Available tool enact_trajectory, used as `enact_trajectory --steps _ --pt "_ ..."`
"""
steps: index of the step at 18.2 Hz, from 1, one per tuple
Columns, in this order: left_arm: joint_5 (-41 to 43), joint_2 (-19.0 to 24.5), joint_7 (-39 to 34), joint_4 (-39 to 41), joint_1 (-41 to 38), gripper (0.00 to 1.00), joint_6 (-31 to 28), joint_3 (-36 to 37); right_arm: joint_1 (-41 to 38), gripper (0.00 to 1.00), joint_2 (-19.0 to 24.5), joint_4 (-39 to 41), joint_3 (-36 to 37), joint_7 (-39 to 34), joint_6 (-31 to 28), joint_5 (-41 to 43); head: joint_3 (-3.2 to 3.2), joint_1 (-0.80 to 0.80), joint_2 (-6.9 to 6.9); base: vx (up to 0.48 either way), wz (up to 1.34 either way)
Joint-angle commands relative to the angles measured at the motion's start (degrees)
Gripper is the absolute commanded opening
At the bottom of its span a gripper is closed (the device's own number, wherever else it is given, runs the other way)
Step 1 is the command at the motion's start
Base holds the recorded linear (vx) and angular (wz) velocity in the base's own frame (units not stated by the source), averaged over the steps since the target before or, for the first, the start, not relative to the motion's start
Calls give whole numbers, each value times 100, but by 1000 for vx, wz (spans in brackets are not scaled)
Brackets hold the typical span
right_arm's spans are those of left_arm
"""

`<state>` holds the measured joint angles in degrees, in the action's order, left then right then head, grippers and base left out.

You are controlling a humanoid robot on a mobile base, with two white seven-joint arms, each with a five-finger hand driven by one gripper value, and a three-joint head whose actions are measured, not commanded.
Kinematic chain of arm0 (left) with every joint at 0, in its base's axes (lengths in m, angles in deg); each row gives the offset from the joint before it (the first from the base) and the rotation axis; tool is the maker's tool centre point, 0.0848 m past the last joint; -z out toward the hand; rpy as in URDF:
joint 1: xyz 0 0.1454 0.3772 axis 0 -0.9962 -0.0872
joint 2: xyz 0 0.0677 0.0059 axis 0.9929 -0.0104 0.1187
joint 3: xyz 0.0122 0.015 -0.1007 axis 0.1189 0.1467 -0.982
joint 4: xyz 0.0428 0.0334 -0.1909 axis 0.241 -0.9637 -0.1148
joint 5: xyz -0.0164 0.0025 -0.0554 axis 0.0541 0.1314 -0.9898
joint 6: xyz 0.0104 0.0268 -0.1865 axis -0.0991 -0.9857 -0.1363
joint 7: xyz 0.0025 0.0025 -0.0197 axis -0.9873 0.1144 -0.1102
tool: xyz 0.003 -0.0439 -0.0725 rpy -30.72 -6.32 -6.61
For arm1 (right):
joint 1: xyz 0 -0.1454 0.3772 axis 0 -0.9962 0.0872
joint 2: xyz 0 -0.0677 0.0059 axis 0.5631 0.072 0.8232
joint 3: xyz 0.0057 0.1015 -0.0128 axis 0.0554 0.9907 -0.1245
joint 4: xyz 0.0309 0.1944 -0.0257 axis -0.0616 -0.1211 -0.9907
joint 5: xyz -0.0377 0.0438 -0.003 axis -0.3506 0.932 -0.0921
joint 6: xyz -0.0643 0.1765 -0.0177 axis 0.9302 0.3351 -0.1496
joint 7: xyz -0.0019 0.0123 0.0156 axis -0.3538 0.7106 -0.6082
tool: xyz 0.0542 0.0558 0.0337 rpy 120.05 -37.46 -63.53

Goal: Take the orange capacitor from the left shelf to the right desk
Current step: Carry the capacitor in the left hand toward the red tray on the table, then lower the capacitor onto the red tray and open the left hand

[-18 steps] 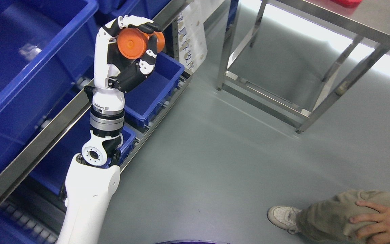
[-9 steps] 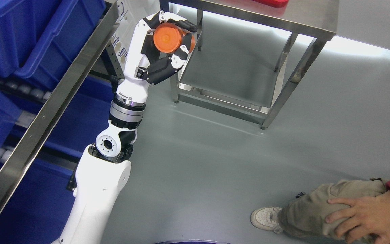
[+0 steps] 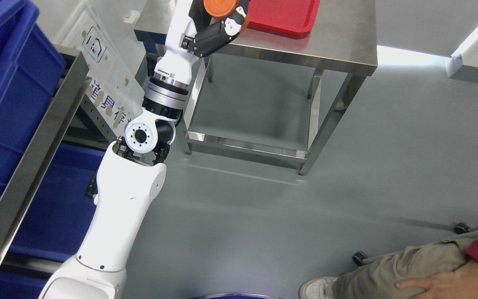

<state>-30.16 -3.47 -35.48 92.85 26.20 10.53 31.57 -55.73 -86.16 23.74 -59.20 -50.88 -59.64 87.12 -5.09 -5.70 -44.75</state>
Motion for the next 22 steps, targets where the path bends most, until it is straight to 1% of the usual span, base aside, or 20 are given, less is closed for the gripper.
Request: enact_trajectory --steps 1,2,4,5,9,11,15,19,22 --pt "-110 100 -101 -1032 798 2 -359 113 9 100 -100 193 62 -5 -3 -26 0 0 0 299 -214" --pt "-110 100 -101 -1200 913 2 -368 113 9 100 -100 193 62 -5 -3 -26 0 0 0 284 -201" --pt "-110 100 -101 -1560 1186 2 -639 96 9 100 -100 193 62 -5 -3 -26 0 0 0 268 -185" --pt "-110 100 -101 -1709 1282 2 -675 87 9 100 -100 193 62 -5 -3 -26 0 0 0 252 -169" --pt "-118 100 -93 -2298 1538 2 -719 157 9 100 -100 193 62 -5 -3 -26 0 0 0 262 -162" --pt "-119 100 -84 -2815 1634 2 -728 262 9 100 -100 193 62 -5 -3 -26 0 0 0 242 -119" --pt "-110 100 -49 -3537 1679 2 -737 552 9 100 -100 193 62 -5 -3 -26 0 0 0 207 -71" --pt "-119 100 -49 -3846 1661 2 -737 746 9 100 -100 193 62 -5 -3 -26 0 0 0 128 -8" --pt "-127 100 -40 -3856 1652 3 -798 746 9 100 -100 193 62 -5 -3 -26 0 0 0 75 -16"
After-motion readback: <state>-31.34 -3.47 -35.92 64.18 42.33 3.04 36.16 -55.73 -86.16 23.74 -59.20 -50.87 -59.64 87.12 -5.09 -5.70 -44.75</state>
